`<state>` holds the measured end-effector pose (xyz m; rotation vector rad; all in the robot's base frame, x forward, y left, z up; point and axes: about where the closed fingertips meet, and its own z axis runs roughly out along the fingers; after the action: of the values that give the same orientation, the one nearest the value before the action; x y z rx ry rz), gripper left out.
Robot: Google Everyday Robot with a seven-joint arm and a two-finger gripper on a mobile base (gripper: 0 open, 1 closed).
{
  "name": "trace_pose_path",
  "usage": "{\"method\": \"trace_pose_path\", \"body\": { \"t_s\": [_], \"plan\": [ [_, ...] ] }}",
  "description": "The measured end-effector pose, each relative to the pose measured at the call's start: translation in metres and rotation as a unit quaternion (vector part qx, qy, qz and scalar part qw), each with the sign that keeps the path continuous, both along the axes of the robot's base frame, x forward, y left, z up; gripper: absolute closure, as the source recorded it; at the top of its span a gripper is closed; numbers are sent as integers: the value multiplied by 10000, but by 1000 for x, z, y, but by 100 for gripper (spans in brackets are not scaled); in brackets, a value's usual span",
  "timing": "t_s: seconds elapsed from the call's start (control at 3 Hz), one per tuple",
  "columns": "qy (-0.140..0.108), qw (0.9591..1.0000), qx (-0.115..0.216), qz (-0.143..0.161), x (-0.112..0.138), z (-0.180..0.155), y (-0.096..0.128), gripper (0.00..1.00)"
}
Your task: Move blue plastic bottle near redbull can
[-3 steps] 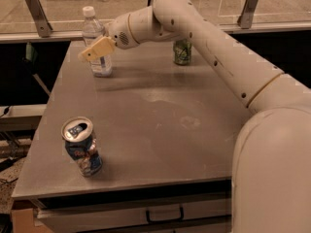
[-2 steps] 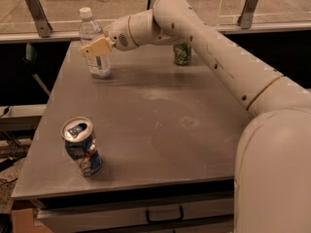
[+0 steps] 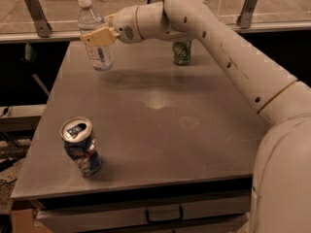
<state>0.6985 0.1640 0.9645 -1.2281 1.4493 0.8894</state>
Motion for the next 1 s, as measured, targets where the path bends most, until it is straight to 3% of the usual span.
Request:
{"method": "trace_pose_path", "body": {
  "t_s": [0.33, 0.67, 1.0],
  "plan": [
    [-286, 9996, 20, 77, -25, 34, -21, 100],
    [-313, 9995, 16, 70, -27, 37, -24, 100],
    [-237, 9994, -10, 256, -38, 31, -20, 100]
  ]
}}
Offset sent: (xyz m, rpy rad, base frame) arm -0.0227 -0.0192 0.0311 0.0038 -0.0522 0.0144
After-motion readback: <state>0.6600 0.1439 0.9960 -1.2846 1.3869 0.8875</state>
